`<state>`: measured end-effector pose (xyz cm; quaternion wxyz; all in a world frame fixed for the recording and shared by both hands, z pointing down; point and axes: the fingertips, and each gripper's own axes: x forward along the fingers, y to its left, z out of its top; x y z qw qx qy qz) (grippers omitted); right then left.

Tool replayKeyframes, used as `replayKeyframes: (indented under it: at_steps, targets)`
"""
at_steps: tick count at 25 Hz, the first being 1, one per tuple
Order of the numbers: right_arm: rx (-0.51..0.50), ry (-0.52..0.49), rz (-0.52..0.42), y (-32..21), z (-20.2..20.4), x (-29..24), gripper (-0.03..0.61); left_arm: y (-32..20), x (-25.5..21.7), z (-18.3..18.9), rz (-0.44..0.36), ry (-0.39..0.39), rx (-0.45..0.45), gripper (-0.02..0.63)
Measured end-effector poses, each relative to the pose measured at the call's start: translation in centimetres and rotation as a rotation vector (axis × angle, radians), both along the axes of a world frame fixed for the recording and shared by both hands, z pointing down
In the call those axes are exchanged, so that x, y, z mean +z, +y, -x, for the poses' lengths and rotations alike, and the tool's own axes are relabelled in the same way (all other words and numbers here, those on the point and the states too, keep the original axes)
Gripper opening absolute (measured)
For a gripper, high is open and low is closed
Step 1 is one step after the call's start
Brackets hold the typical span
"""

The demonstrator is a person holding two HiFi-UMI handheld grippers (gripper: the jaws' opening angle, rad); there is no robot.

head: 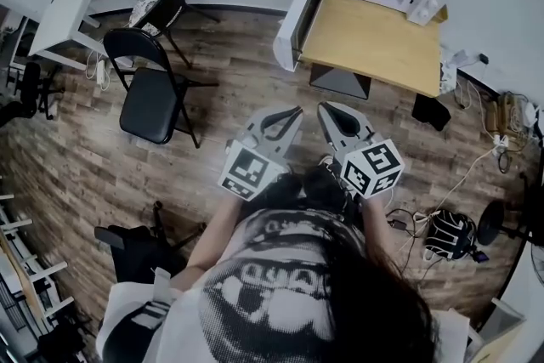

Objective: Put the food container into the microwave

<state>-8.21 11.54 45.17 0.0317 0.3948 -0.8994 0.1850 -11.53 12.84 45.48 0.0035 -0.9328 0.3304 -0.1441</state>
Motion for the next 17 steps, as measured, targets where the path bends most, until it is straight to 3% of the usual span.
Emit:
replayKeyframes:
  at_steps: [17]
  targets:
    - [0.016, 0.004, 0.000, 1.3, 1.5, 0.8, 0.005, 1.7, 0.3, 2.0, -0.018, 0.012, 0.010, 0.008]
